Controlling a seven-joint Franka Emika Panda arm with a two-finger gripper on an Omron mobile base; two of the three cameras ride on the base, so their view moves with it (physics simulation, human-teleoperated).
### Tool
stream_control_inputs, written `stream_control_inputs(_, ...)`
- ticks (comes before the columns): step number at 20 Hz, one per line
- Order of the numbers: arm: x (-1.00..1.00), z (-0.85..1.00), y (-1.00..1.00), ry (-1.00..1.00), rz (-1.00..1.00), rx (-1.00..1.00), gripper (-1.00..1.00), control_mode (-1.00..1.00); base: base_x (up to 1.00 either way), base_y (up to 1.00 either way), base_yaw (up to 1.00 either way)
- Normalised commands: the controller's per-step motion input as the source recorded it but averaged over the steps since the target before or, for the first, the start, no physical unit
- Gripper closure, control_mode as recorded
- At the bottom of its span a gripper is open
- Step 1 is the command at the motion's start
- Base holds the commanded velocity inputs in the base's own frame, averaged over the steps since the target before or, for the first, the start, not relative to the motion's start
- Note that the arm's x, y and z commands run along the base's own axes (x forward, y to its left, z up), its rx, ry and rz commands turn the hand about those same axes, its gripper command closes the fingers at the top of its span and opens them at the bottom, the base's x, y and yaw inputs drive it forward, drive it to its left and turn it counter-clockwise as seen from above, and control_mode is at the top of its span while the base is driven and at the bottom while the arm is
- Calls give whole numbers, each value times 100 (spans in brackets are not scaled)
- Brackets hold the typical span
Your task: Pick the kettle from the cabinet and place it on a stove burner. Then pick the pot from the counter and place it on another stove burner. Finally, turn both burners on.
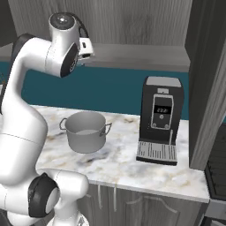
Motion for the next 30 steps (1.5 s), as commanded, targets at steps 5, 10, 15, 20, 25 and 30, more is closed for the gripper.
stream_control_inputs(5,9,26,-1,-12,10,0,-100,-100,0,0,0)
stream_control_inputs(10,16,16,-3,-10,11,0,-100,-100,0,0,0)
stream_control_inputs(15,23,21,-6,-2,8,0,-100,-100,0,0,0)
stream_control_inputs(20,16,11,-5,0,5,1,-100,-100,0,0,0)
stream_control_inputs(25,13,0,-2,0,0,0,-100,-100,0,0,0)
stream_control_inputs(30,9,0,-11,0,0,0,-100,-100,0,0,0)
